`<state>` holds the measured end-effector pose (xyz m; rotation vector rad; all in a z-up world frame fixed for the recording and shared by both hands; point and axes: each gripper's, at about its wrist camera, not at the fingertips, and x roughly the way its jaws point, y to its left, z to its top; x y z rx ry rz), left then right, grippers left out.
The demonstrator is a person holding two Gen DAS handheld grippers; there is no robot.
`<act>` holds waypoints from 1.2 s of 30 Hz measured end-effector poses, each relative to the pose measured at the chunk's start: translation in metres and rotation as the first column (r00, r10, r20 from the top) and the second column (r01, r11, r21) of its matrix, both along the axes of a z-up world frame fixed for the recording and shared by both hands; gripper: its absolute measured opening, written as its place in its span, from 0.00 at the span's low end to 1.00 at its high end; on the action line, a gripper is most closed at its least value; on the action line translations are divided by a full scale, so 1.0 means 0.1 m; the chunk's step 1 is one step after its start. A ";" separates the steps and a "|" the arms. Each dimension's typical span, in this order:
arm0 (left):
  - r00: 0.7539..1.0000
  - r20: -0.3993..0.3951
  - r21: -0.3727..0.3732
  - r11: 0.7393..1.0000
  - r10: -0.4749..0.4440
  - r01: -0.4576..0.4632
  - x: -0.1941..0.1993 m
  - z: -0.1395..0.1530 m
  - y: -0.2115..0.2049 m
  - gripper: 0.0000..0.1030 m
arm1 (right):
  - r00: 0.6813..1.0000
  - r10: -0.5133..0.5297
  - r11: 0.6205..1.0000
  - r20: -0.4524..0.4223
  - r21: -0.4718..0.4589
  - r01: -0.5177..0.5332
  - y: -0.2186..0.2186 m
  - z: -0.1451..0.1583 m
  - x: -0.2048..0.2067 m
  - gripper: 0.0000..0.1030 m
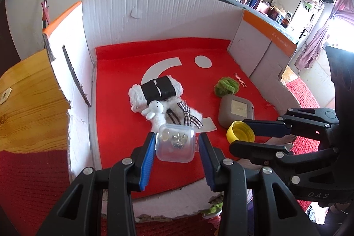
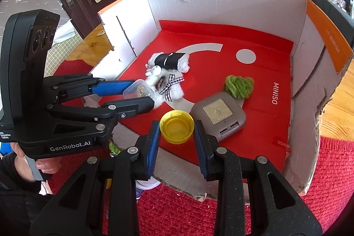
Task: Organize objects
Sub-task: 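Lower the clear box onto the mat and open the left gripper while the right gripper releases the yellow lid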
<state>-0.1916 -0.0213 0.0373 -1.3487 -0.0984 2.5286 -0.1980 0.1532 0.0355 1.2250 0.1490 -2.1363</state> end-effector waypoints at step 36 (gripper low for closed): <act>0.999 0.034 -0.013 1.000 0.006 -0.005 -0.13 -0.02 -0.01 0.40 | 0.996 -0.023 0.997 0.092 0.069 0.017 0.01 -0.03 -0.29 0.28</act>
